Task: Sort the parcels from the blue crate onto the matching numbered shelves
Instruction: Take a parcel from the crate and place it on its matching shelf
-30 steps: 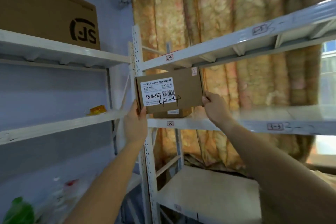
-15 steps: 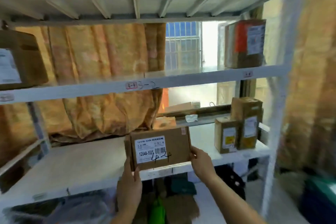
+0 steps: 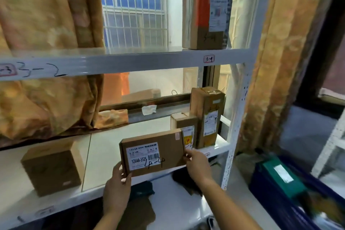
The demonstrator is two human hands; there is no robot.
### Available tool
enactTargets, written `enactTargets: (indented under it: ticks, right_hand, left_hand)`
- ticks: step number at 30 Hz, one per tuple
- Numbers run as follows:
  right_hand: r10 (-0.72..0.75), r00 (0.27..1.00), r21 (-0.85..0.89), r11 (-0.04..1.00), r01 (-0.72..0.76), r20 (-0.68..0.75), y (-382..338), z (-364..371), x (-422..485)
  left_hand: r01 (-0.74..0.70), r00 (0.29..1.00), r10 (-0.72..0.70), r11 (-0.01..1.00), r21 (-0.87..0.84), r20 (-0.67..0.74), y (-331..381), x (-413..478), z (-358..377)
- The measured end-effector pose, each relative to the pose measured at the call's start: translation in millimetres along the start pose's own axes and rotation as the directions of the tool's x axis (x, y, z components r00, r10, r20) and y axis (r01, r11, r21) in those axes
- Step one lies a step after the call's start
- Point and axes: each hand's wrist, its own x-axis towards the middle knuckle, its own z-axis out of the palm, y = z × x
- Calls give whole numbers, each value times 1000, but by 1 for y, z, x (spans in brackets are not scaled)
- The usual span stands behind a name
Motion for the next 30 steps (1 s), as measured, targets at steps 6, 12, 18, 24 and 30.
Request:
enactTargets:
  ticks: [6, 12, 18, 24, 30]
  right_hand:
    - [12, 996, 52, 999, -17, 93, 26, 48, 66]
    - [-5, 960, 159, 986, -41, 279, 36, 87, 101]
    - [9, 927, 157, 985, -73, 374, 51, 103, 116]
    - [65, 905, 192, 968, -159, 421, 55, 112, 116]
    - [64, 900, 310, 926, -214, 430, 62, 114, 109]
  left_hand:
    - [139, 988, -140, 990, -25, -70, -28, 41, 44]
    - [206, 977, -208, 978, -39, -46, -56, 66, 65]
    - [239, 971, -238, 971, -32, 27, -70, 74, 81]
    - [216, 973, -211, 975, -44, 96, -63, 76, 90]
    - [109, 983, -102, 993, -40, 150, -57, 74, 99]
